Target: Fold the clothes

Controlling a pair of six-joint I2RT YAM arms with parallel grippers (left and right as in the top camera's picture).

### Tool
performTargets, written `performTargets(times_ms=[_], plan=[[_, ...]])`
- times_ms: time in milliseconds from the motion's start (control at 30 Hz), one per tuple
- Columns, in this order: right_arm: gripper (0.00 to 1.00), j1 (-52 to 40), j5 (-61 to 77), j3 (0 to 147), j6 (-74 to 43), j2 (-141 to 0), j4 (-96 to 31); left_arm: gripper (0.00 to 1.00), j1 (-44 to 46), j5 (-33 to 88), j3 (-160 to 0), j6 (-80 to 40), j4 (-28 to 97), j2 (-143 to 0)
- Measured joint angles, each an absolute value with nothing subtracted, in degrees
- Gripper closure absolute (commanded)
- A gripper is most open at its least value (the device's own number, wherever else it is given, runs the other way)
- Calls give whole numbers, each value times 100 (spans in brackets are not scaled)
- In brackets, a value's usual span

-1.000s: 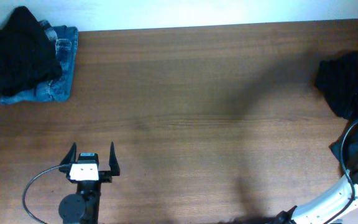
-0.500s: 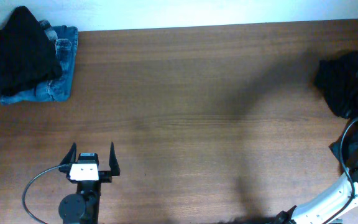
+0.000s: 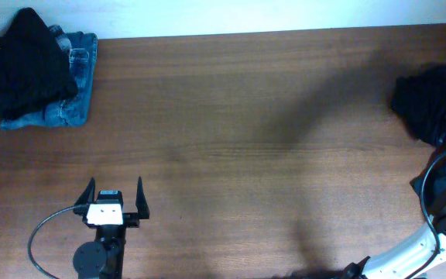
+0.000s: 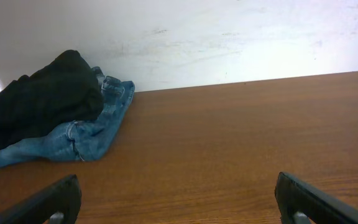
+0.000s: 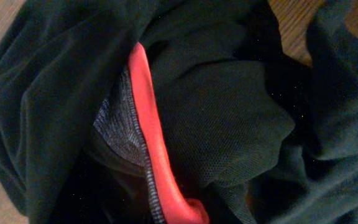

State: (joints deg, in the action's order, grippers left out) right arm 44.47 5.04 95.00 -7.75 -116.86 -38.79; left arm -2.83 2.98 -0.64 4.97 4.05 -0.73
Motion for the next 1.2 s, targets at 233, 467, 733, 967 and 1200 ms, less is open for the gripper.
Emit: performTargets(times_ms=[233, 467, 733, 967, 1200], plan=[[74, 4449, 504, 9500, -773, -11515, -3942, 1, -283, 298, -64, 497, 405, -73], [62, 4449, 504, 9518, -775, -11196, -3944, 1, -283, 298, -64, 497, 405, -73], [62, 4449, 504, 9548, -775, -11179, -4038, 1, -283, 298, -64, 497, 405, -73], [62, 4449, 429, 9539, -775, -11192, -4115, 1, -283, 298, -64, 497, 403, -73], [62, 4449, 434, 9452, -773, -11417, -4117, 1, -283, 298, -64, 497, 405, -73]])
